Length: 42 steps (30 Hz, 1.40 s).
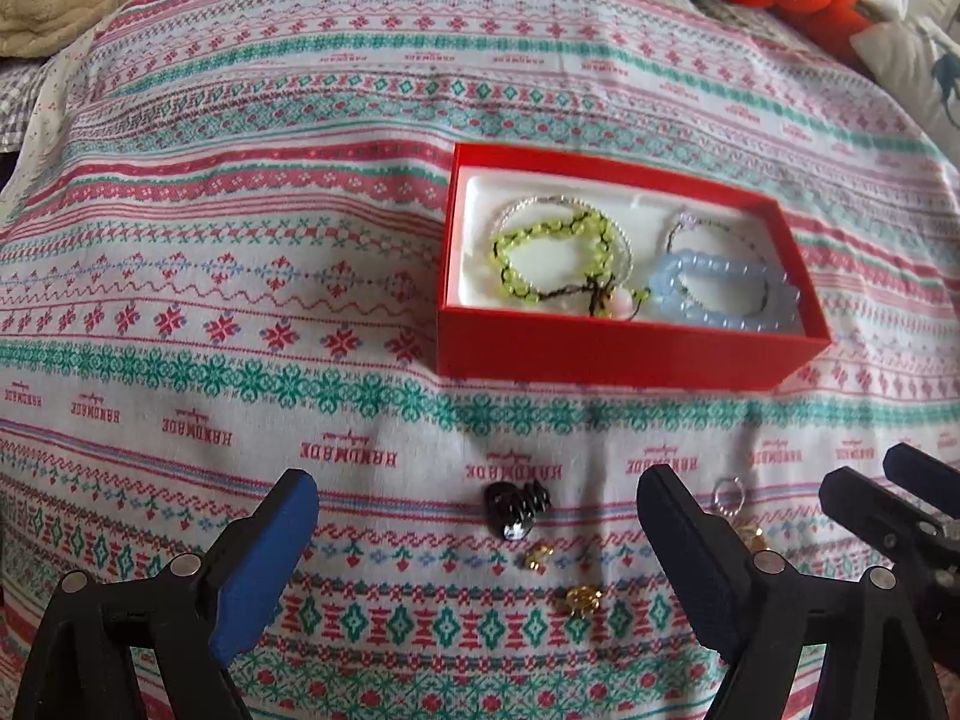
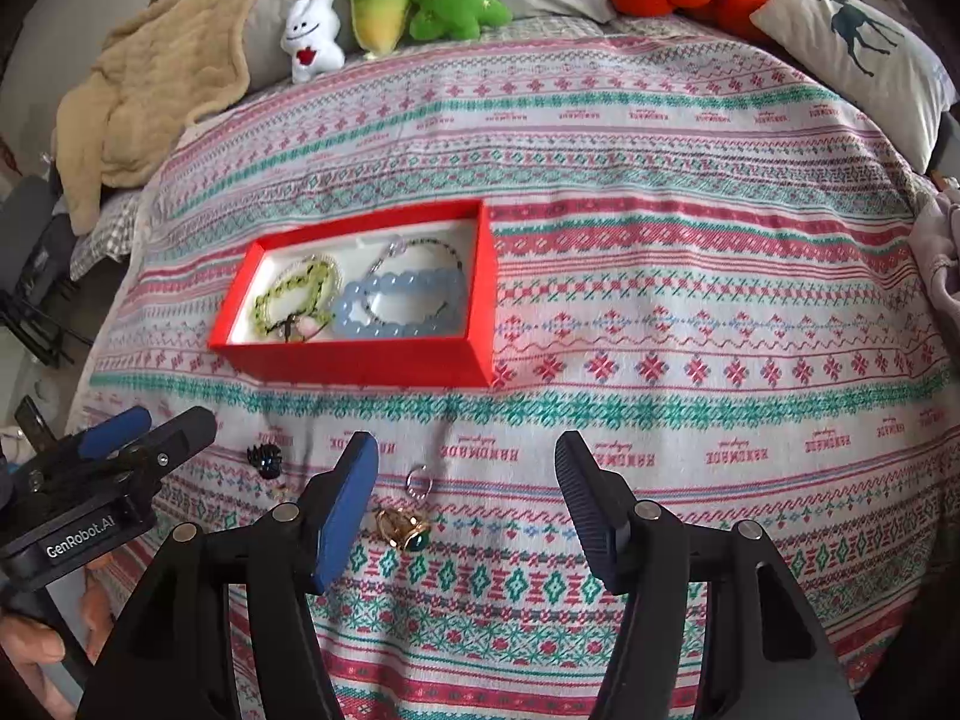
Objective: Organize jewelry
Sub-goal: 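Move both tools back toward the remaining rings and charms, then grasp the black bead with the left tool while the right tool grasps the gold green-stone ring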
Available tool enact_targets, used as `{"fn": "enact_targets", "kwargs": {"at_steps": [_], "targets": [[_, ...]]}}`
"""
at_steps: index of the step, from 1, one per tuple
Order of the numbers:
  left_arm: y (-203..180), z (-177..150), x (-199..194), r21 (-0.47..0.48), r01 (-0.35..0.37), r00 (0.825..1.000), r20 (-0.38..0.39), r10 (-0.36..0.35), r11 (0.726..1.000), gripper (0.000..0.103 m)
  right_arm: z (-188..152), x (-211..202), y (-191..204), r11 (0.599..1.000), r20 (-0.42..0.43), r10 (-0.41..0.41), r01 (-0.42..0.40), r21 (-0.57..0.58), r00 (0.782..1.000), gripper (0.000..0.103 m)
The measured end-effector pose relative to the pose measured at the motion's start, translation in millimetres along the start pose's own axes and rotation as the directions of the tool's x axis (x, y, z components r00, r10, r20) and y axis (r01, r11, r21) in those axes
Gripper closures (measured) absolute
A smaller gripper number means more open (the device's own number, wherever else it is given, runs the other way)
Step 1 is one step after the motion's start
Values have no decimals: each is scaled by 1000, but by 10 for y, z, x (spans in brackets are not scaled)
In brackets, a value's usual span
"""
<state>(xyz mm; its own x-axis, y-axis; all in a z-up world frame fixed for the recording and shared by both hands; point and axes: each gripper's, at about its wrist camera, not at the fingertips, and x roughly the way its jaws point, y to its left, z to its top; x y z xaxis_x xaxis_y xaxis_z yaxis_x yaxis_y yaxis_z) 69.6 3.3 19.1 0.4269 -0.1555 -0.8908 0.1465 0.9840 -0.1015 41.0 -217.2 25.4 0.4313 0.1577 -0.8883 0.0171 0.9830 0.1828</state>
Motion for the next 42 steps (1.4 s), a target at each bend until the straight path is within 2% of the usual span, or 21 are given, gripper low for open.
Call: {"fn": "enact_targets", "kwargs": {"at_steps": [3, 7, 11, 15, 21, 26, 30, 36, 38, 42], "targets": [[19, -123, 135, -22, -15, 998, -68, 14, 1000, 13, -172, 128, 108, 997, -47, -34, 30, -75, 998, 35], [78, -251, 165, -69, -18, 998, -69, 13, 997, 13, -362, 240, 142, 987, -76, -75, 63, -145, 994, 35], [102, -323, 252, -114, -8, 997, -81, -1, 993, 13, -477, 321, 111, 986, -92, -73, 58, -159, 993, 35], [32, -362, 329, -112, 35, 994, -97, -46, 993, 15, -481, 341, 77, 988, -83, -64, 52, -145, 994, 35], [29, -343, 326, -120, 88, 993, -65, -96, 989, 30, -468, 323, 62, 991, -83, -48, 37, -130, 995, 35], [3, -291, 388, -107, 73, 996, -45, -78, 992, 48, -447, 338, 81, 990, -83, -57, 46, -132, 995, 35], [-108, -215, 465, -83, 61, 997, -41, -65, 995, 59, -436, 391, 147, 989, -85, -66, 54, -139, 994, 35], [-183, -153, 516, -77, 58, 997, -50, -62, 995, 82, -424, 432, 207, 988, -81, -73, 61, -139, 994, 35], [-175, -146, 520, -83, 70, 996, -55, -75, 994, 95, -420, 439, 228, 989, -82, -74, 62, -137, 994, 35], [-107, -139, 494, -102, 89, 993, -64, -95, 991, 100, -405, 447, 261, 990, -89, -62, 49, -133, 994, 35]]}}
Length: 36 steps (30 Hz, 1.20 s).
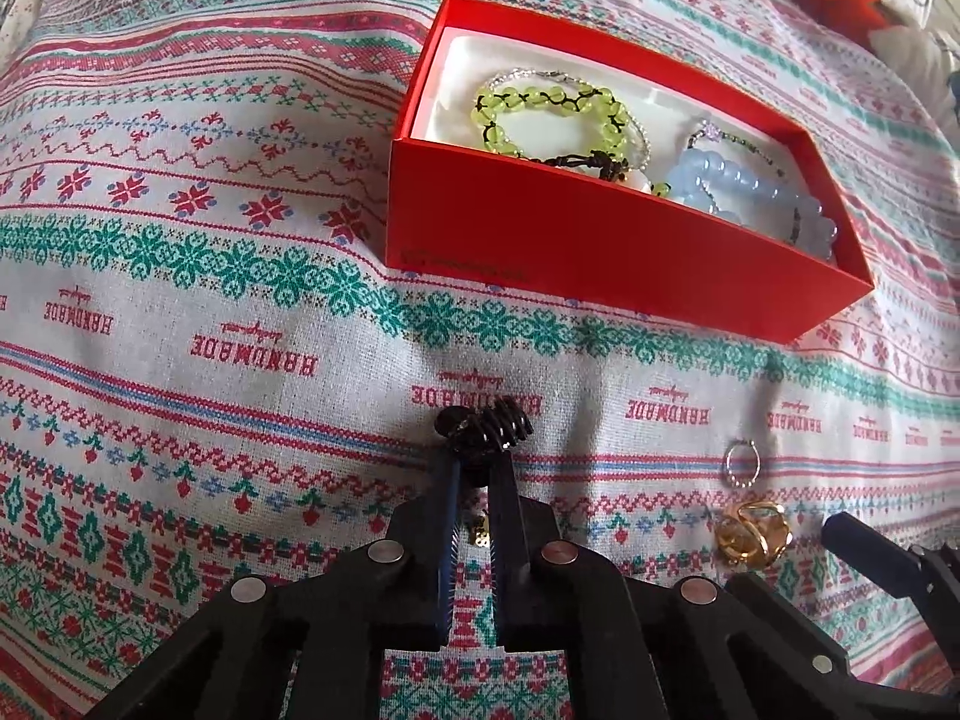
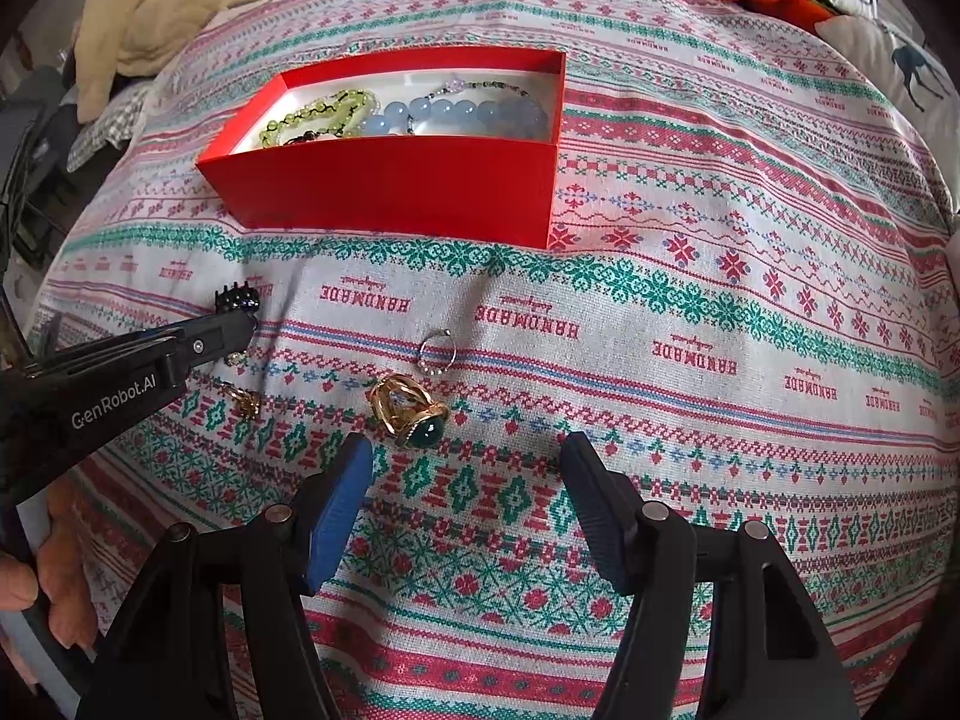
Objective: Organize jewelry
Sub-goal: 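Grasp the black bead with the left tool while the right tool grasps the gold green-stone ring, then carry the black bead and gold ring over the red box with both tools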
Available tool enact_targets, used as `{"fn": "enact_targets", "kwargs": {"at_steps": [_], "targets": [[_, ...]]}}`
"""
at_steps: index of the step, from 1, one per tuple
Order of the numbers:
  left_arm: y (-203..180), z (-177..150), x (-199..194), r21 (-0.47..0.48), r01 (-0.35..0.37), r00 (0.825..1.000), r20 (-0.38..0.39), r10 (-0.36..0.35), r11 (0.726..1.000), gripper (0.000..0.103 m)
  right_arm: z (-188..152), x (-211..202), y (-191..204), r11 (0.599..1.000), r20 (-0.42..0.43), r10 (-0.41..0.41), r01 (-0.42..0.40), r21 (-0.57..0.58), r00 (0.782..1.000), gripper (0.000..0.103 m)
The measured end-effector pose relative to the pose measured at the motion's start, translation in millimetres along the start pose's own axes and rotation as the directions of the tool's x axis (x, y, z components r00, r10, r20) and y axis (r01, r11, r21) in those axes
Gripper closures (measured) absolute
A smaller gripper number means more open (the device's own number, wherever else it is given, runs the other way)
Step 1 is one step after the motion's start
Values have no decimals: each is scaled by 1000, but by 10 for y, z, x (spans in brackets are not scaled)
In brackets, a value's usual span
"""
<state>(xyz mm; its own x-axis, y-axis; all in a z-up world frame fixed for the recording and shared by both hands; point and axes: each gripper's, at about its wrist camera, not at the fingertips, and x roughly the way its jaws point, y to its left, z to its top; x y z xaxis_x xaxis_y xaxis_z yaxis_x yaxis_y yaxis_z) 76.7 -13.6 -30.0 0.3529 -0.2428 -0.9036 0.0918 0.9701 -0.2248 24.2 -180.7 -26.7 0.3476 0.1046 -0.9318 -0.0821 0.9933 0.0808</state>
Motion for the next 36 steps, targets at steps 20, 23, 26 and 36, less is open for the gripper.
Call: {"fn": "enact_targets", "kwargs": {"at_steps": [20, 23, 26, 36], "targets": [[15, -18, -68, 32, 28, 1000, 1, -28, 999, 68, 127, 78, 184, 998, -3, -5, 5, -68, 1000, 80], [-27, 40, 36, 11, 25, 1000, -3, -25, 1000, 68, 129, 65, 171, 997, -4, 0, -1, -71, 1000, 81], [-35, 73, 96, -9, 32, 999, 3, -32, 999, 68, 135, 37, 143, 998, 2, -1, 1, -67, 1000, 81], [-181, 110, 213, 35, -58, 998, 32, 57, 998, 79, 163, -103, 124, 998, 22, 34, -32, -53, 999, 81]]}}
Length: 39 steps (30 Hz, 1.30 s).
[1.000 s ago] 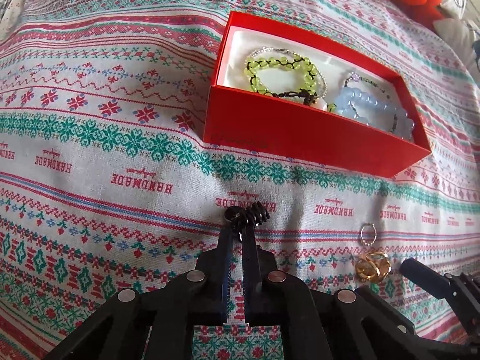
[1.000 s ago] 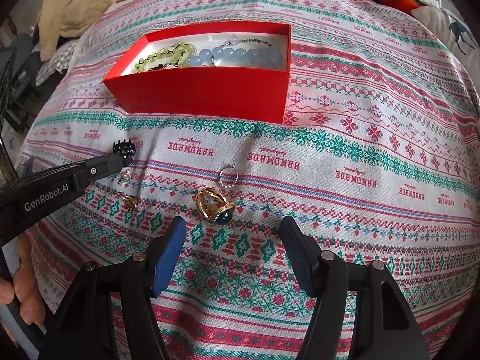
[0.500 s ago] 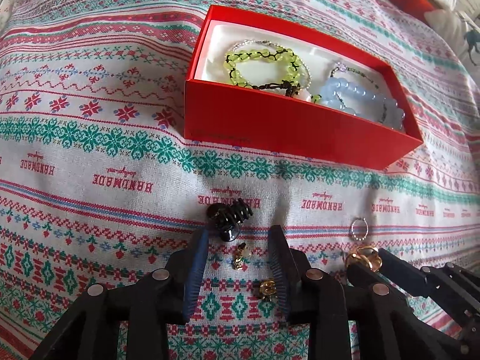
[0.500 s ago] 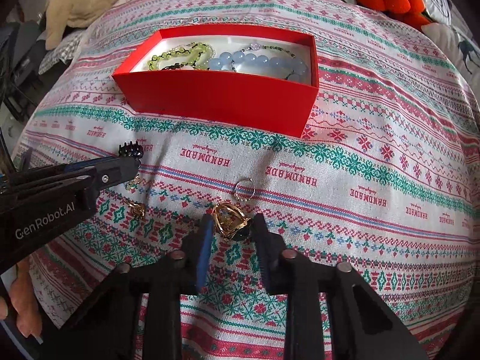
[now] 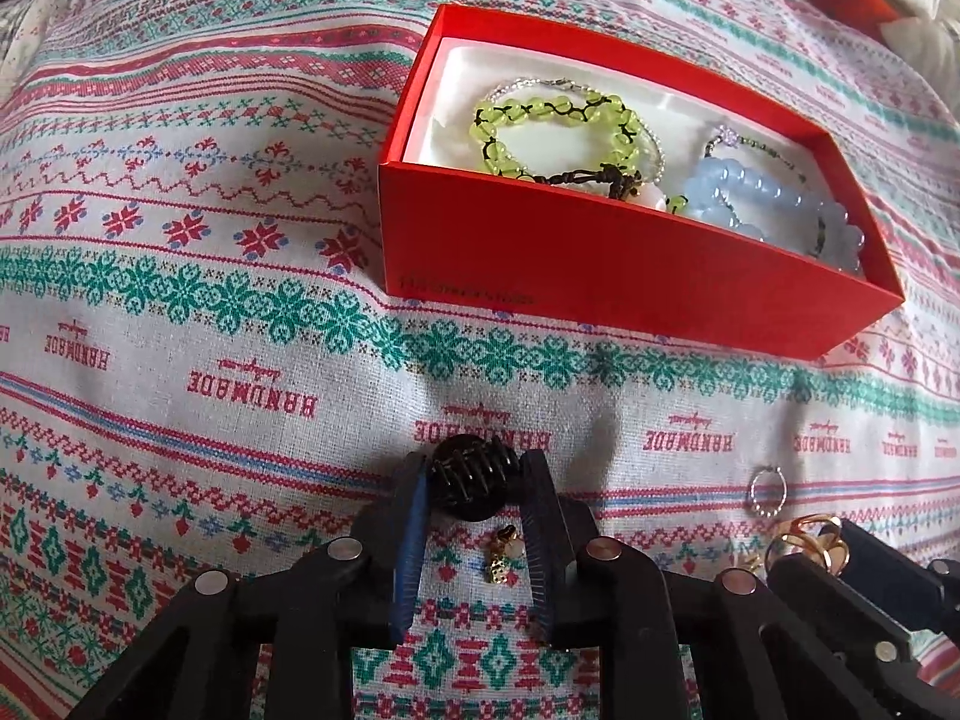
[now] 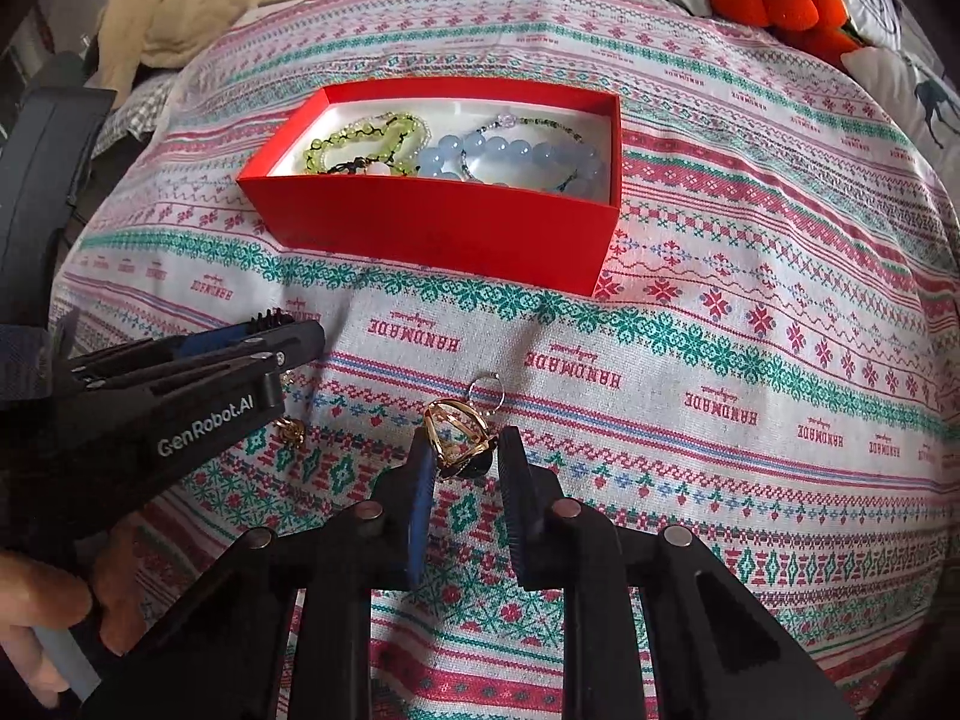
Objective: Organize jewelry
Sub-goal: 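Carry the black bead and gold ring over the red box with both tools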
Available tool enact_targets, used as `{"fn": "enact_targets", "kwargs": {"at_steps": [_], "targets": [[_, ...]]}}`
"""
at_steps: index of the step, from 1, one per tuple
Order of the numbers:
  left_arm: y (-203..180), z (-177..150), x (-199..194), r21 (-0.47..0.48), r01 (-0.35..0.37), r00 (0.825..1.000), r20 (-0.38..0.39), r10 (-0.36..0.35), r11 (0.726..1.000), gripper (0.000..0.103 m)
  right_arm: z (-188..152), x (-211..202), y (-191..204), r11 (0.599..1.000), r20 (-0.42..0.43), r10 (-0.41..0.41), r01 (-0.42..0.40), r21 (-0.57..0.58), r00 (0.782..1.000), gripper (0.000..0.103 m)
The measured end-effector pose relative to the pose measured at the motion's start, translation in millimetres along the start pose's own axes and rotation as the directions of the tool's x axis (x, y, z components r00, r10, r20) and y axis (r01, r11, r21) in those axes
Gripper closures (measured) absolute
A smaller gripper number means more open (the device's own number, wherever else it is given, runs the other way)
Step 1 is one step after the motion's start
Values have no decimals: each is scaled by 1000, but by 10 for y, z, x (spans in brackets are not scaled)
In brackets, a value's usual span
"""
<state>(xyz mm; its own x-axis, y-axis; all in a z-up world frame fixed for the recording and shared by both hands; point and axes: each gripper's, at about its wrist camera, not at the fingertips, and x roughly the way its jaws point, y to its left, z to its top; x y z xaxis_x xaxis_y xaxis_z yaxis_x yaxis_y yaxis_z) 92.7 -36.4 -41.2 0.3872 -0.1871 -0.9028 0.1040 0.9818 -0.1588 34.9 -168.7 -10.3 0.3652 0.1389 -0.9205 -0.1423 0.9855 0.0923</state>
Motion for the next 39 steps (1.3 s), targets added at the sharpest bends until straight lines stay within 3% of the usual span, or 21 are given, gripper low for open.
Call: {"fn": "enact_targets", "kwargs": {"at_steps": [11, 26, 39], "targets": [[225, -53, -209, -5, 44, 999, -8, -44, 999, 80, 128, -176, -26, 1000, 41, 12, -13, 16, 999, 81], [211, 78, -677, 62, 100, 991, 85, -105, 993, 80, 399, -475, -372, 994, 143, 1, -16, 108, 990, 81], [232, 420, -746, 120, 195, 959, 183, -215, 973, 80, 562, -563, -392, 996, 220, 26, -46, 82, 975, 81]]}}
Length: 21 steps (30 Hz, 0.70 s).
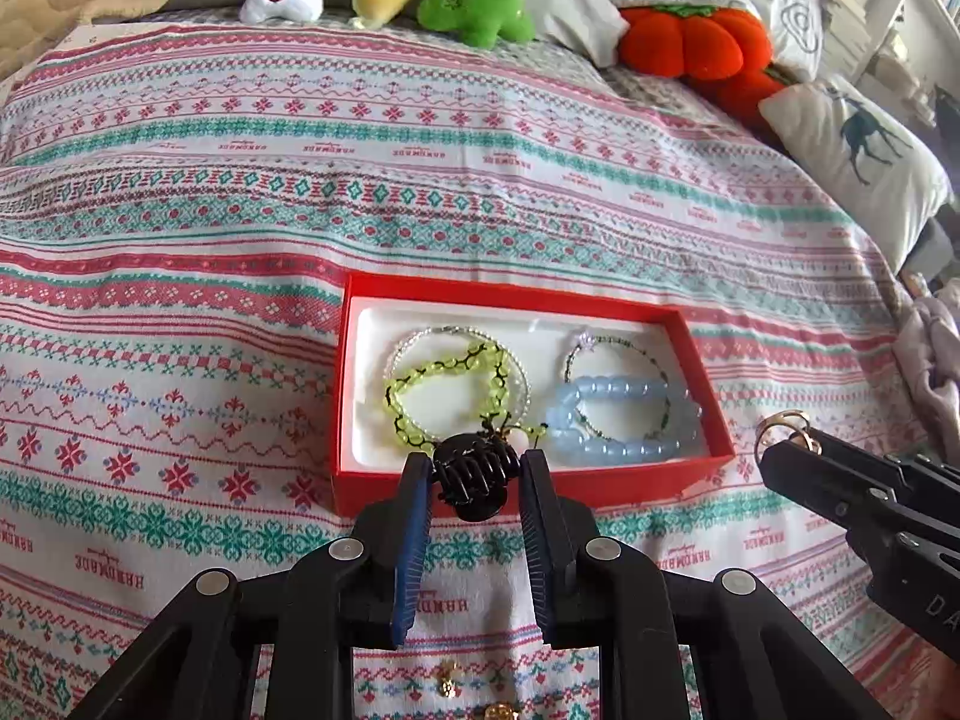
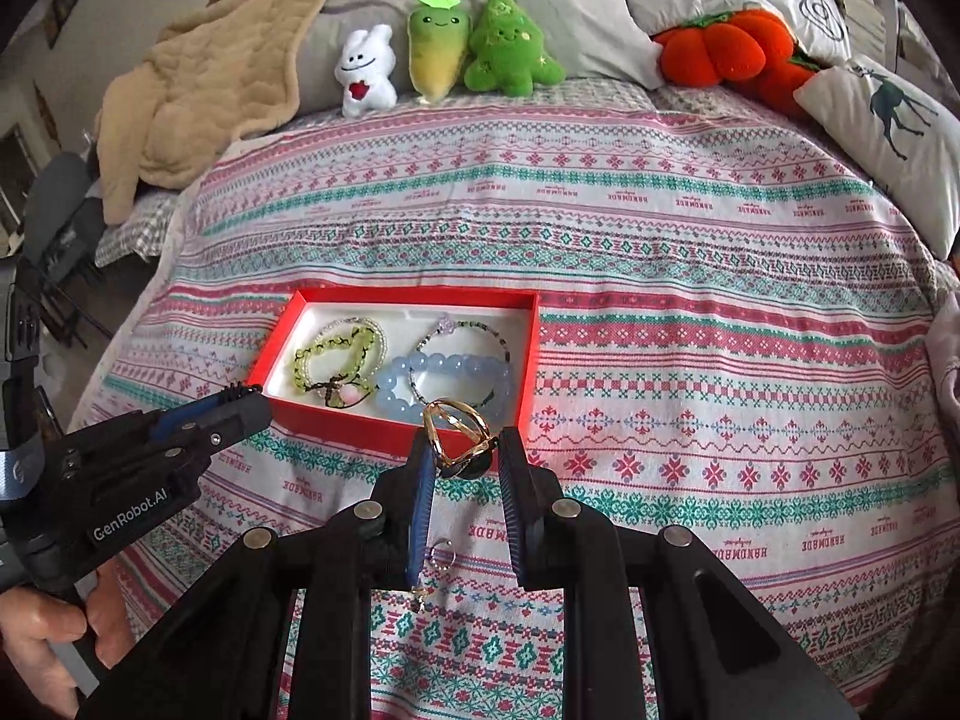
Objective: Organize jewelry
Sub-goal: 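Carry the black bead and gold ring over the red box with both tools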
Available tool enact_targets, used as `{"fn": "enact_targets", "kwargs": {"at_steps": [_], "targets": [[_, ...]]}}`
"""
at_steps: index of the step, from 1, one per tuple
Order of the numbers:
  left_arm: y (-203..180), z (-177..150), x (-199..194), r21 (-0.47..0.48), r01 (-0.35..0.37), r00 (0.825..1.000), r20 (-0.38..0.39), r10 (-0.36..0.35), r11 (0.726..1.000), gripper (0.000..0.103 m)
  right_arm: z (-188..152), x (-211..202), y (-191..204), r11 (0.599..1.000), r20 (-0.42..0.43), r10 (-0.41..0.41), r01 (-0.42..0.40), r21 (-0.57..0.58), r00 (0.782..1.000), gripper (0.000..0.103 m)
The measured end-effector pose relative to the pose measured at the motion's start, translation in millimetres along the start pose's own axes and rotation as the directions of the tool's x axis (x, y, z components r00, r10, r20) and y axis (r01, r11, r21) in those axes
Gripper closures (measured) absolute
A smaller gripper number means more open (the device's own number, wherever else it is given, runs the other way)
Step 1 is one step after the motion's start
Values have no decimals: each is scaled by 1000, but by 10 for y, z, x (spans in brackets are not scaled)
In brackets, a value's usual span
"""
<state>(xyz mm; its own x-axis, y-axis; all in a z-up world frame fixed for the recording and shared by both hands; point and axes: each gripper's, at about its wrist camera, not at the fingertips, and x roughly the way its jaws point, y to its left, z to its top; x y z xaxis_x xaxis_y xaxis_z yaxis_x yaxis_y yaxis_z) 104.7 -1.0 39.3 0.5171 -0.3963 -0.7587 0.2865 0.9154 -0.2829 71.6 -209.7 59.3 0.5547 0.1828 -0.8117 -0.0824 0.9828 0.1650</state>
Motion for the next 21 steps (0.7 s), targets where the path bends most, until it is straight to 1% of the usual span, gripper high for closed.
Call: {"fn": "enact_targets", "kwargs": {"at_steps": [10, 16, 21], "targets": [[-64, 132, 276, 85, 21, 999, 40, -25, 996, 80, 155, 222, -29, 999, 2, 43, -43, -7, 999, 81], [-85, 128, 459, 112, -26, 1000, 19, 24, 993, 79, 174, 406, -7, 999, -21, 32, -32, -21, 999, 81], [-25, 117, 542, 98, -35, 999, 2, 35, 995, 79, 182, 507, -23, 1000, -34, 21, -21, -14, 999, 81]]}}
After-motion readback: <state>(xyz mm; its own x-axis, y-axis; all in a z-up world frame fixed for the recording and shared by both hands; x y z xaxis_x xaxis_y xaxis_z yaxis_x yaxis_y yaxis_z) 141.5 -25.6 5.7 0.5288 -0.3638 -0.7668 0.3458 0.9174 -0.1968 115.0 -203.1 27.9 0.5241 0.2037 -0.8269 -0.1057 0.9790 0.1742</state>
